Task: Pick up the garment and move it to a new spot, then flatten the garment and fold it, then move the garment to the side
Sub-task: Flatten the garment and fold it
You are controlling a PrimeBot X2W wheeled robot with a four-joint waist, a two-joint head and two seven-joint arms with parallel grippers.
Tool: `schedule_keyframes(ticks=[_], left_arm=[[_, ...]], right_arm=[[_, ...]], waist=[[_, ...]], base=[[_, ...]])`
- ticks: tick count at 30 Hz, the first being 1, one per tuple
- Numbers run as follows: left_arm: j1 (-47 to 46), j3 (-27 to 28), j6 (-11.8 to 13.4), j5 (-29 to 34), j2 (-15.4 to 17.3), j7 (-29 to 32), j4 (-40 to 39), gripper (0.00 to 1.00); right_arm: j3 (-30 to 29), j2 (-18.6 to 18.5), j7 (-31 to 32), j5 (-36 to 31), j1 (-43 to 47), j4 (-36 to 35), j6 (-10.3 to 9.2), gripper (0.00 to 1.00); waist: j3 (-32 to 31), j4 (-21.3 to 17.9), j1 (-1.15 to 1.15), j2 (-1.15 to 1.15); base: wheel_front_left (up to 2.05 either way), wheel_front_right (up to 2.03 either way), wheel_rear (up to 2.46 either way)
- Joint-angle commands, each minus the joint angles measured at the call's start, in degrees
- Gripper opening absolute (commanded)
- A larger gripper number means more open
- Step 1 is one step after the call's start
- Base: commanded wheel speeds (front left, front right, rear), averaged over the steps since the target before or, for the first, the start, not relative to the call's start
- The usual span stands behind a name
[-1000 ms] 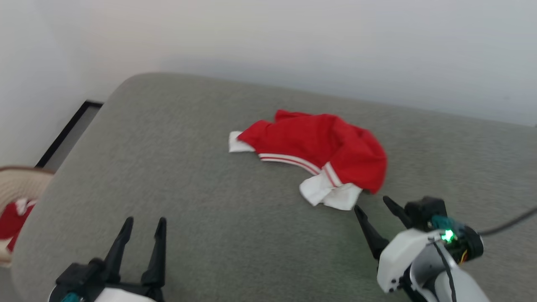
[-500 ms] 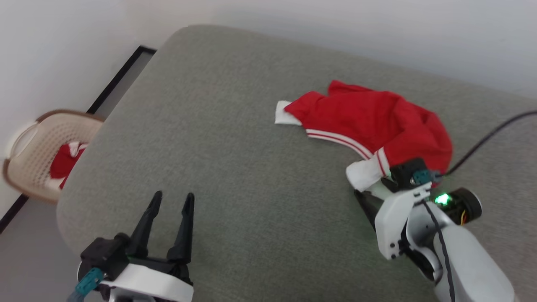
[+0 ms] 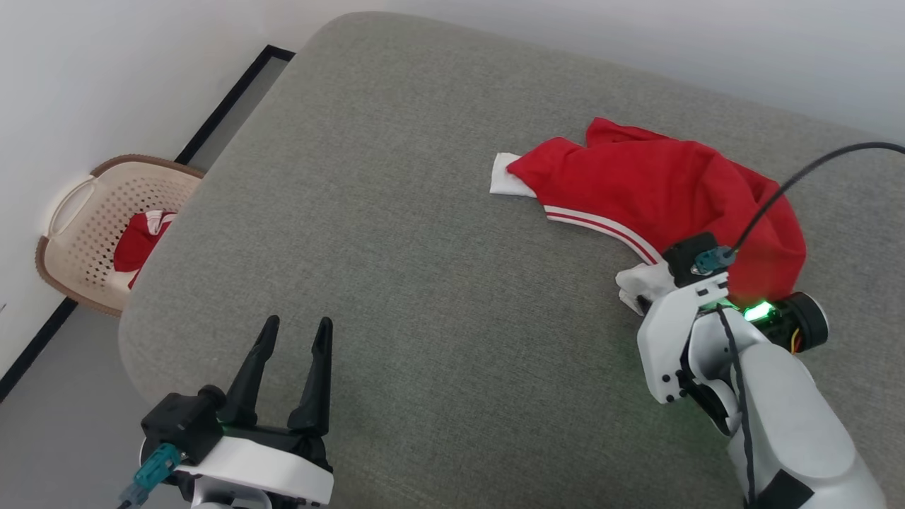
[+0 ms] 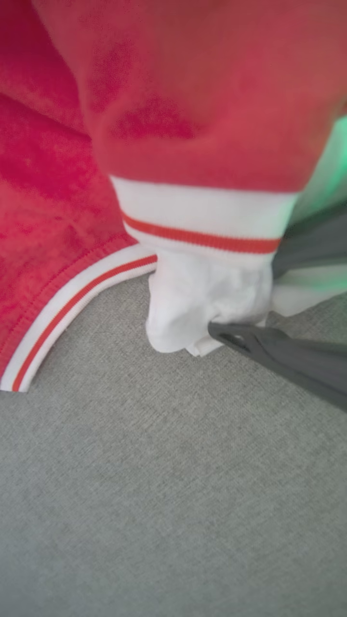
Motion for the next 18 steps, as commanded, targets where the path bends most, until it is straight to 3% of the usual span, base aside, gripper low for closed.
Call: schedule_keyframes(ticks=[1, 9, 18], left_arm=[[-0.71, 0.44, -0.16, -0.11, 0.02, -0.26, 0.1, 1.0], [0.27, 1.89, -0.16, 0.44, 0.35, -0.25, -0.36, 1.0], [2.41, 4.52, -0.16, 0.98, 1.14, -0.2, -1.42, 1.0]], right_arm=[[-0.53, 0.71, -0.19, -0.83, -0.84, 0.26, 0.01, 0.0], [-1.49, 1.42, 1.4, -0.26, 0.03, -2.72, 0.01, 0.0], [-6.37, -0.51, 7.21, 2.44, 6.23, -17.23, 0.01, 0.0]], waist=[[-0.16, -0.52, 0.0, 0.0], [-1.27, -3.04, 0.0, 0.0], [-3.09, -8.28, 0.0, 0.0]], base=[[0.0, 0.0, 0.0], [0.0, 0.0, 0.0], [0.0, 0.0, 0.0]])
